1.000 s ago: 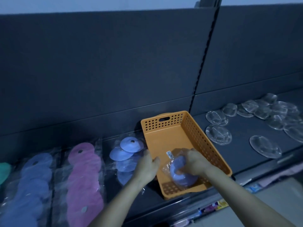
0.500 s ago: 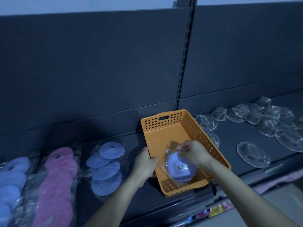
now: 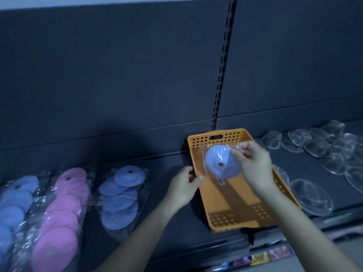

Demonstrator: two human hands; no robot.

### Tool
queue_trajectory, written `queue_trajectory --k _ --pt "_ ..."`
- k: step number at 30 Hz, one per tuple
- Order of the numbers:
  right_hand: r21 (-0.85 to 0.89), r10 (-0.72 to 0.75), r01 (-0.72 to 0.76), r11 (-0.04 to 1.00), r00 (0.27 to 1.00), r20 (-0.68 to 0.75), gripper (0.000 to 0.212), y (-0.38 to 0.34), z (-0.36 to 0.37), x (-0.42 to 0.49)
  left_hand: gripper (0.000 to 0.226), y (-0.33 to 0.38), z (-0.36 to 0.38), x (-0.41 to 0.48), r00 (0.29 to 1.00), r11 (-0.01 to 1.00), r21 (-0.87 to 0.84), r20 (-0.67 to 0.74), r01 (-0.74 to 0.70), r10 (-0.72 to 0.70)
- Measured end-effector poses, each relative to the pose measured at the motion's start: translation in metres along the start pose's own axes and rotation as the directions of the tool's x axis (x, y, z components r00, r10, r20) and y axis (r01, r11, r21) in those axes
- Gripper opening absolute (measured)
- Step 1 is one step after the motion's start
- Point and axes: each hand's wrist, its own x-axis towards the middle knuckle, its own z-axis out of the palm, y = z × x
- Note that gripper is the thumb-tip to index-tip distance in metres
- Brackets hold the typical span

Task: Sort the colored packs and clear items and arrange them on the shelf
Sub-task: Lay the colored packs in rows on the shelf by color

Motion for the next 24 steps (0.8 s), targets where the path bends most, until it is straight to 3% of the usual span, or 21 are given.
queue_trajectory --k 3,9,13,17,20,24 --pt "0.120 -0.035 0.037 0.992 0.999 -0.019 0.020 -0.019 0.012 0.000 0.050 -0.006 -0.022 0.002 0.992 0.984 0.172 -0.102 -0.052 0.071" --pt "0.257 -0.008 -0.018 0.966 0.995 0.102 0.019 -0.035 0.058 -0.013 0.037 -0.029 -0.076 -0.005 0.953 0.960 0.277 -0.282 -0.032 0.113" --pt "0.210 0.070 -0.110 0.972 0.979 0.190 0.018 -0.030 0.094 -0.023 0.026 -0.049 -0.110 -0.012 0.932 0.952 0.303 -0.332 -0.037 0.142" --pt "0.182 0.170 -0.213 0.960 0.959 0.228 0.019 -0.023 0.123 -0.033 0.025 -0.074 -0.148 -0.015 0.910 0.883 0.468 -0.373 0.015 0.182" --pt "0.174 0.256 -0.298 0.939 0.940 0.227 0.021 -0.014 0.139 -0.037 0.029 -0.090 -0.166 -0.008 0.920 0.865 0.487 -0.381 0.119 0.088" --pt "0.163 0.415 -0.462 0.872 0.873 0.256 0.022 0.001 0.153 -0.042 0.057 -0.102 -0.171 0.005 0.914 0.847 0.418 -0.365 0.329 -0.175"
